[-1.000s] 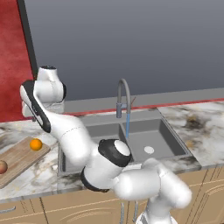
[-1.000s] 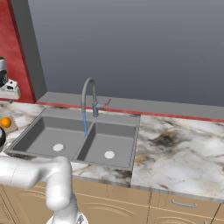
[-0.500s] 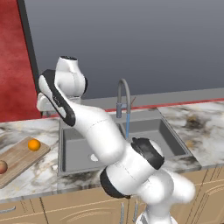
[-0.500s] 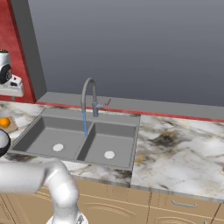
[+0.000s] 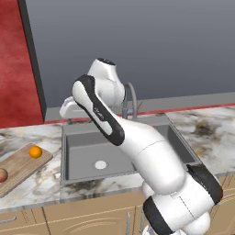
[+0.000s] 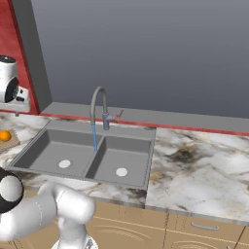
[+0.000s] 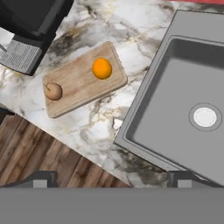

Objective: Pick the peach, orange from the sink and place them on the cutting board to airdry. Then turn off the sink faucet.

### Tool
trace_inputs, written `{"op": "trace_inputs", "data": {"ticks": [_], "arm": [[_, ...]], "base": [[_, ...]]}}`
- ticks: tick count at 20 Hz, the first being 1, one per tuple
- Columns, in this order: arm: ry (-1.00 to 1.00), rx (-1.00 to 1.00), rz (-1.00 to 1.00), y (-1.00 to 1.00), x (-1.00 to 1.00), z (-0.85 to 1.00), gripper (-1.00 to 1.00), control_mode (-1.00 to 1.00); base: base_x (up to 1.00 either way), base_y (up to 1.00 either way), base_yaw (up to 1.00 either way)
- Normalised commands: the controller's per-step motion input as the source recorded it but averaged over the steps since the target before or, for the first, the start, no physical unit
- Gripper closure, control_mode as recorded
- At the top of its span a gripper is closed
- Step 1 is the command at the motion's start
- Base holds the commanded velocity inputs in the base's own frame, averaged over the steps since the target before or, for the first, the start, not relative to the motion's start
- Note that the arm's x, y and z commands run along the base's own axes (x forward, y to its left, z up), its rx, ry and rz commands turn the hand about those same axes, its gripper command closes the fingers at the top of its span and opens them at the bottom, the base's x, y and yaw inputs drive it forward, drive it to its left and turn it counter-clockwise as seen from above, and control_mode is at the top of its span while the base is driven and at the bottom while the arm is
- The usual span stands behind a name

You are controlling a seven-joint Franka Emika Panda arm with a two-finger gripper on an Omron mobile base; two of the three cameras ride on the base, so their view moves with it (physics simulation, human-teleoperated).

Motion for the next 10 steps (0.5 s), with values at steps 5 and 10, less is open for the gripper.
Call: {"op": "trace_inputs", "data": {"ticks": [5, 10], "arm": [[-0.24, 0.00, 0.00, -0.20, -0.67, 0.40, -1.00, -1.00], [-0.22, 0.00, 0.00, -0.24, -0.79, 0.49, -1.00, -1.00]], "base": [[0.00, 0.00, 0.00], [0.00, 0.00, 0.00]]}}
